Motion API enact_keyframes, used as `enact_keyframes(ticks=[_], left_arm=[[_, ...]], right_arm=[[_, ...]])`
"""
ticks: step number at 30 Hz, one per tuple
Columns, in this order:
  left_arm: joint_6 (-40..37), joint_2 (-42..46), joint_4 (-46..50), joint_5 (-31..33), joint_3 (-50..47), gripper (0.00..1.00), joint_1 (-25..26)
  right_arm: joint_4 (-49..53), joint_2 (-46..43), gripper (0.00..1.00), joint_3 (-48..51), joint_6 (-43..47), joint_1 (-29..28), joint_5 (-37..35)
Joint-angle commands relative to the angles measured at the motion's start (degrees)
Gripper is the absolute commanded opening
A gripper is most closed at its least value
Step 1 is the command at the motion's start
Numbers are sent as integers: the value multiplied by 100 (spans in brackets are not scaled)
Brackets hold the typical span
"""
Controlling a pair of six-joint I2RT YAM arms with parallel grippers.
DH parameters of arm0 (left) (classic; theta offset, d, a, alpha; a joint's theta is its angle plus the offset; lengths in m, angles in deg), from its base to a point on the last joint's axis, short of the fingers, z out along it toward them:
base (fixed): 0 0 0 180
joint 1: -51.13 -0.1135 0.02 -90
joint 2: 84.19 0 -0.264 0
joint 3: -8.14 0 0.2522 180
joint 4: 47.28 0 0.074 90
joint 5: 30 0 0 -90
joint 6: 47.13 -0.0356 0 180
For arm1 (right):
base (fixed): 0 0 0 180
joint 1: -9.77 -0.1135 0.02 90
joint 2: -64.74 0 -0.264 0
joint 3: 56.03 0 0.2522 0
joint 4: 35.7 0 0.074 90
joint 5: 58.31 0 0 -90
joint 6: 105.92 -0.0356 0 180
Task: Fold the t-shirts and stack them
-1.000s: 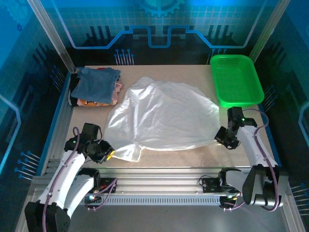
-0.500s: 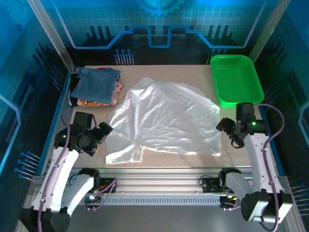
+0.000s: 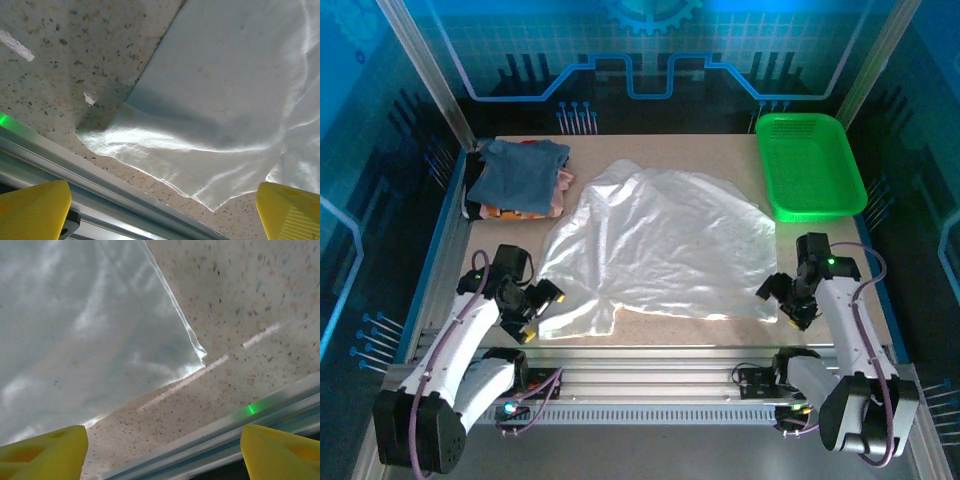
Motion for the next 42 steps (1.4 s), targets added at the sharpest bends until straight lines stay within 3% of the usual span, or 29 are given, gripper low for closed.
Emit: enact_keyframes(ticks=[1,2,10,15,17,21,28,30,36,42], left_arm=[[98,-13,-237,-292,-270,94,-54],[124,-13,-299,-316,-341,93,-53],[219,-281,-956,-404,-794,85,-54],[250,-553,-1501,-458,-1019,73,-54],[252,-735,-1728,-476,-1084,63,-54],[162,-1174,-2094,-503,-1124,42,-54],[-114,-1364,-1945,-488,-938,0,-54],[-177,-1190,-1760,-458,-896,0,-54],[-148,-515,-1207,-459,-593,0,-51],[-269,-158,-748,-390,294,0,-54]], right_arm=[[-66,59,77,249,-204,59,167],[-157,81,72,306,-213,45,211],[-953,479,64,722,-587,-48,333],[-1734,846,55,920,-849,-70,340],[-2079,969,52,972,-902,-76,256],[-2516,1328,39,941,-994,-97,142],[-2549,1723,5,767,-1050,-173,72],[-2431,1610,0,764,-1070,-165,44],[-1644,914,0,583,-1088,-241,37],[-944,181,0,231,-1200,-359,-79]])
